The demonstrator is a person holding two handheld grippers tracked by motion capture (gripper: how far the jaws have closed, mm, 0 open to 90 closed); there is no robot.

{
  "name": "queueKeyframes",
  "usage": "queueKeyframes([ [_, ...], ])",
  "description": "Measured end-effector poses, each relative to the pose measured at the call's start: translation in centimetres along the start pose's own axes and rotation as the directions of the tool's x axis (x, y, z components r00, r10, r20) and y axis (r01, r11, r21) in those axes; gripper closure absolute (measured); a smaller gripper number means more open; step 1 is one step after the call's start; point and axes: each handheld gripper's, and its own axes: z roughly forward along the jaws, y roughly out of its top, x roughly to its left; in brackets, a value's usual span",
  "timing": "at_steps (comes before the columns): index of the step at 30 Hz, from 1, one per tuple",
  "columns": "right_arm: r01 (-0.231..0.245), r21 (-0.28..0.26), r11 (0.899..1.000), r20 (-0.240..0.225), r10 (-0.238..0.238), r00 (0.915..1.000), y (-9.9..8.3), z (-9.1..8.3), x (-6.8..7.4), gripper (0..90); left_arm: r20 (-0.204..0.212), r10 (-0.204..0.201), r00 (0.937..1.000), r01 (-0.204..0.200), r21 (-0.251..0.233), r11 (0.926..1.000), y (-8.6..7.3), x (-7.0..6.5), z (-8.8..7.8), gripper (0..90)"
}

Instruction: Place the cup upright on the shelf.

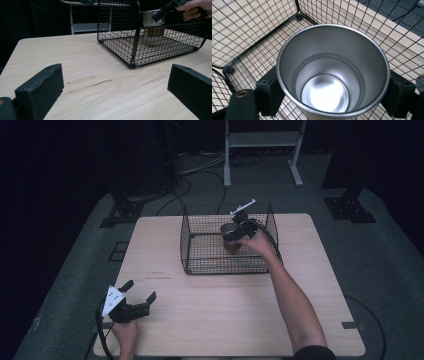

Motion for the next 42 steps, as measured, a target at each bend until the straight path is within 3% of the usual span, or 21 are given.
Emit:
queueKeyframes([
  [7,0.005,0.062,0.998,-0.003,-0.005,1.0,-0.3,0.8,-0.2,17.5,0.0,-0.001,1.0,0.001,0.001,1.0,0.0,0.0,0.0,0.0],
  [17,-0.001,0.097,0.995,-0.001,0.001,1.0,-0.5,1.4,-0.5,16.9,-0.001,0.002,1.0,-0.002,-0.002,1.0,0.0,0.0,-0.1,0.0],
  [42,0.006,0.098,0.995,0.0,-0.007,1.0,-0.3,0.0,0.0,12.6,-0.002,0.002,1.0,-0.002,-0.006,1.0,0.0,0.0,-0.1,0.0],
])
